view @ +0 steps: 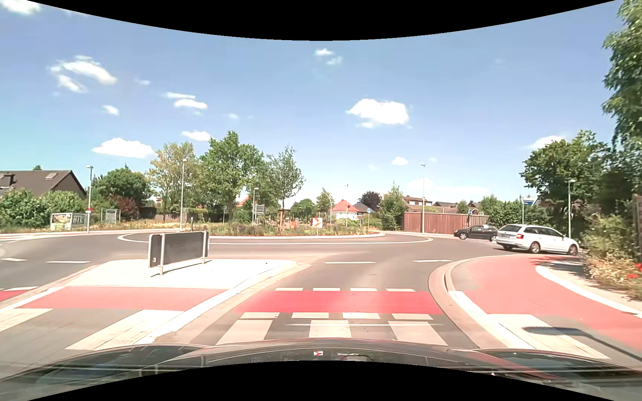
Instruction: Follow the waypoints while adhering to traffic rules and regulations
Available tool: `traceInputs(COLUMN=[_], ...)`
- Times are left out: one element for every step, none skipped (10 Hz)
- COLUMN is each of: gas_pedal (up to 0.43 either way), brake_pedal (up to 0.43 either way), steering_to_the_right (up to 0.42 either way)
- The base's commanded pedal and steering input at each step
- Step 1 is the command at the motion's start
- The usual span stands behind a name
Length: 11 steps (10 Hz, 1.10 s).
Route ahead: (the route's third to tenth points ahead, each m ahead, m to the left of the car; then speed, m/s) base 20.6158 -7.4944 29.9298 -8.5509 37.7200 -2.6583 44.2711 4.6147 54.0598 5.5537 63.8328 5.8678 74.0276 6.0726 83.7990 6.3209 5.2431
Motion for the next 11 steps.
traceInputs(gas_pedal=[0.118,0.118,0.118,0.118,0.118,0.118,0.118,0.118,0.118,0.13,0.13], brake_pedal=[0.0,0.0,0.0,0.0,0.0,0.0,0.0,0.0,0.0,0.0,0.0], steering_to_the_right=[0.011,0.021,0.031,0.051,0.074,0.089,0.103,0.109,0.118,0.127,0.141])
